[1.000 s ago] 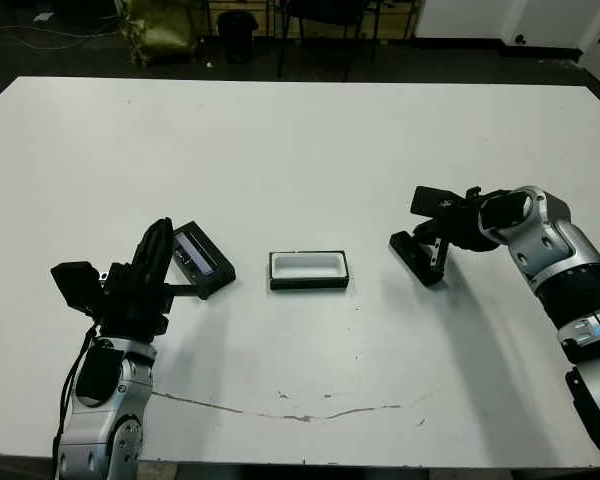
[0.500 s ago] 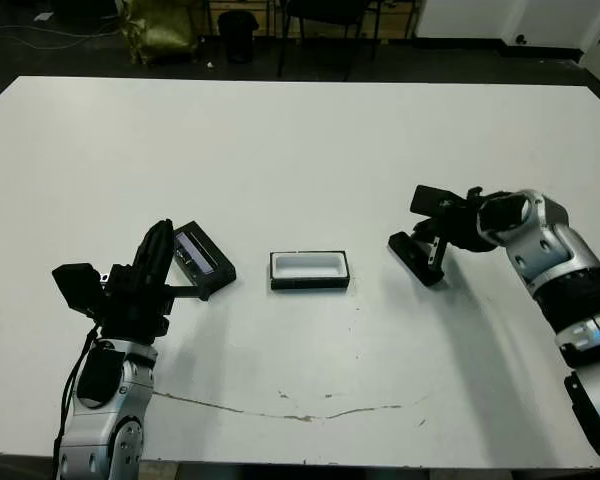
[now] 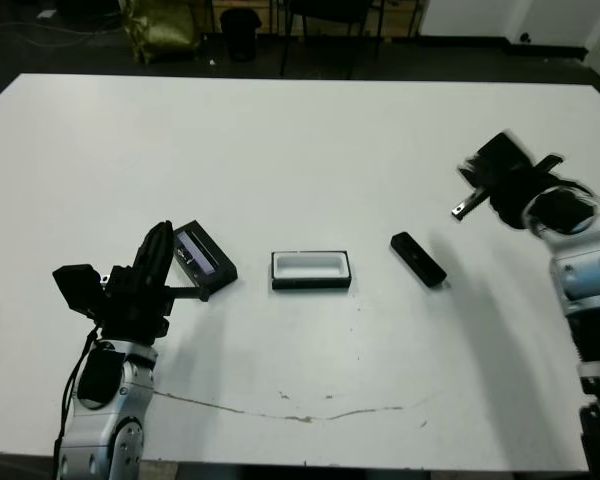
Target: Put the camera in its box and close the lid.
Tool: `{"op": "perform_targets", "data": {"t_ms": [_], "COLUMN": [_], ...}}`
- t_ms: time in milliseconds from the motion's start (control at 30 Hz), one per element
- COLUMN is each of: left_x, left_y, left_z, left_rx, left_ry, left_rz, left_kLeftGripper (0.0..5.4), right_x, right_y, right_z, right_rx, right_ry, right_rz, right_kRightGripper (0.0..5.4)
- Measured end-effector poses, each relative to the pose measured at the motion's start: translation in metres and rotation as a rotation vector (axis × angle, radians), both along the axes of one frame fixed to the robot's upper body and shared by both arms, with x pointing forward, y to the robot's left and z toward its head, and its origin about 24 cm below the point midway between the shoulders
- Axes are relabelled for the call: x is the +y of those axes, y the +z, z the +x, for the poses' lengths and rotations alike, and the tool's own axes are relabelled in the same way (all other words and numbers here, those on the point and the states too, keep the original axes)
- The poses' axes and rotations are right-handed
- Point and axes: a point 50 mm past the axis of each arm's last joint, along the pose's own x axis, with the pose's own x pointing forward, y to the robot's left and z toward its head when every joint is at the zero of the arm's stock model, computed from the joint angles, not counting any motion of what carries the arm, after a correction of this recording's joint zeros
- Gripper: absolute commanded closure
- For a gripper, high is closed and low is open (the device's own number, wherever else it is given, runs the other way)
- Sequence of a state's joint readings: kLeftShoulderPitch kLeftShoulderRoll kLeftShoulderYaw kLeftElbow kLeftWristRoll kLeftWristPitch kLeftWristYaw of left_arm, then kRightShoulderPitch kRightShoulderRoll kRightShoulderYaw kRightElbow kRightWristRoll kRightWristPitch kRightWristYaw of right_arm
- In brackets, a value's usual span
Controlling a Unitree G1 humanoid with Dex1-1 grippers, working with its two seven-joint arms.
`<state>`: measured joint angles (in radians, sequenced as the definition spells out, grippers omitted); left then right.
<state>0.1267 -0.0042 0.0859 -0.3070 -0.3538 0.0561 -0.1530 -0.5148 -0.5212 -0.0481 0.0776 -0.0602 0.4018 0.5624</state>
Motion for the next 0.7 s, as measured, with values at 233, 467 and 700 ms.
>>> {"op": "perform_targets", "data": {"t_ms": [233,467,700], "left_x": [0.000,0.000,0.000], "left_y": [0.000,0.000,0.000], "left_z": [0.000,0.000,0.000], "left_rx": [-0.002,0.000,0.000], "left_ry": [-0.005,-0.008,-0.008], "left_rz": [0.001,0.001,0.002], "left_kLeftGripper": [5.37,5.37,5.40], "right_x": [0.011,0.020,0.017], "right_y": [0.006,-0.007,-0.027], "right_z": [-0.042,-0.075,-0.089], "right_rx": [0.021,0.185,0.229], "right_ry": [0.102,0.167,0.150], "right_rz": [0.199,0.465,0.458], "right_kRightGripper": [5.40,5.40,5.18]}}
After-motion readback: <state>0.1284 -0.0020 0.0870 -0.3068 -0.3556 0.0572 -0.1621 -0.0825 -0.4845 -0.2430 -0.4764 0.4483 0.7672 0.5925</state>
